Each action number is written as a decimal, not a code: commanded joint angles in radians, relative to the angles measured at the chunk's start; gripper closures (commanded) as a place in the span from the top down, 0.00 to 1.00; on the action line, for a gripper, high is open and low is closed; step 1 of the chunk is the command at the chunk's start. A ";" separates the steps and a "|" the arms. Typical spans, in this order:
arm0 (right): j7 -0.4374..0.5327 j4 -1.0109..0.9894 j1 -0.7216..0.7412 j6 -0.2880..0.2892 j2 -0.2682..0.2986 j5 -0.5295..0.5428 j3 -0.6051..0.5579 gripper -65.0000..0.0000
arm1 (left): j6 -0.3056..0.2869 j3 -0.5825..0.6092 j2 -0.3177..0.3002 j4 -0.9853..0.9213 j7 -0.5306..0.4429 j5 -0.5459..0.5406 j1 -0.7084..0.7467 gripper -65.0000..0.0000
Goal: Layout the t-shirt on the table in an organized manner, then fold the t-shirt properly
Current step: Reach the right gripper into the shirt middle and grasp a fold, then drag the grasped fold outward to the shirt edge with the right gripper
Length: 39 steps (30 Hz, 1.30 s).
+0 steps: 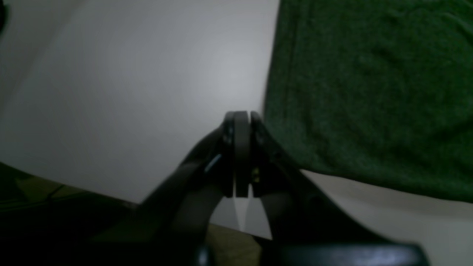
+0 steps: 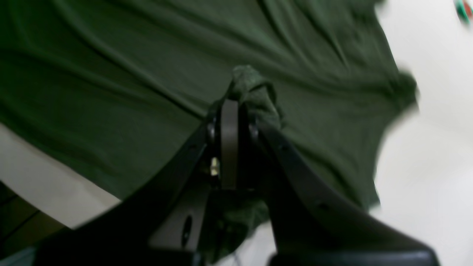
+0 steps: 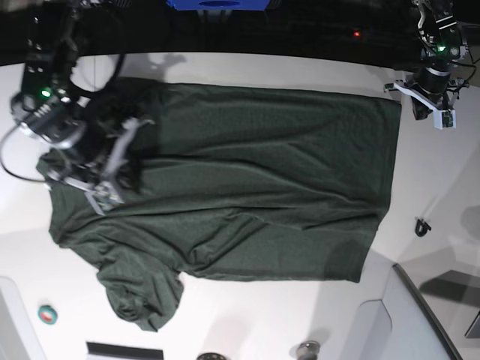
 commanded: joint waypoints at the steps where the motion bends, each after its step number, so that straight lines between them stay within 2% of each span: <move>1: 0.024 0.020 0.022 0.004 0.002 0.018 -0.037 0.01 | 0.007 -0.008 -0.019 0.014 -0.019 -0.005 0.000 0.00; 10: 0.023 -0.072 0.166 0.004 0.001 0.018 -0.306 0.01 | 0.007 -0.008 -0.022 0.012 -0.019 -0.005 0.002 0.00; 13: 0.024 -0.171 0.223 0.004 -0.018 0.018 -0.342 0.02 | 0.007 -0.008 -0.022 0.012 -0.018 -0.005 0.003 0.00; 16: 0.017 -0.316 0.289 0.004 -0.050 0.018 -0.326 0.06 | 0.007 -0.008 -0.022 0.012 -0.018 -0.005 0.005 0.00; 18: 0.015 -0.387 0.324 0.004 -0.050 0.018 -0.336 0.21 | 0.007 -0.008 -0.022 0.011 -0.018 -0.005 0.005 0.00; 22: -0.005 -0.375 0.321 0.004 -0.045 0.018 -0.316 0.66 | 0.007 -0.008 -0.024 0.011 -0.018 -0.005 0.003 0.00; 23: -0.005 -0.342 0.301 0.004 -0.033 0.018 -0.292 0.72 | 0.007 -0.008 -0.025 0.011 -0.018 -0.005 0.005 0.00; 24: -0.003 -0.301 0.278 0.004 -0.028 0.018 -0.241 0.73 | 0.007 -0.008 -0.031 0.011 -0.018 -0.005 0.008 0.00; 27: -0.009 -0.209 0.229 0.004 -0.025 0.015 -0.065 0.63 | 0.007 -0.008 -0.036 0.011 -0.018 -0.006 0.009 0.00; 29: -0.009 -0.201 0.194 -0.018 -0.021 0.015 0.058 0.51 | 0.007 -0.008 -0.038 0.011 -0.018 -0.011 0.009 0.00; 30: -0.008 -0.206 0.179 -0.047 -0.018 0.015 0.116 0.42 | 0.007 -0.008 -0.038 0.011 -0.018 -0.012 0.008 0.00; 31: -0.006 -0.226 0.165 -0.068 -0.016 0.013 0.165 0.28 | 0.007 -0.008 -0.038 0.011 -0.018 -0.012 0.003 0.00; 33: -0.005 -0.269 0.145 -0.081 0.013 0.013 0.236 0.02 | 0.007 -0.008 -0.035 0.012 -0.018 -0.012 0.000 0.00; 34: -0.005 -0.301 0.142 -0.081 0.030 0.013 0.259 0.00 | 0.007 -0.005 -0.033 0.015 -0.018 -0.012 -0.009 0.00; 36: -0.002 -0.370 0.143 -0.081 0.061 0.013 0.294 0.03 | 0.007 -0.002 -0.028 0.011 -0.018 -0.012 -0.043 0.00; 39: 0.057 -0.447 0.142 -0.085 0.087 0.013 0.340 0.00 | 0.007 0.003 -0.012 -0.006 -0.018 -0.012 -0.073 0.00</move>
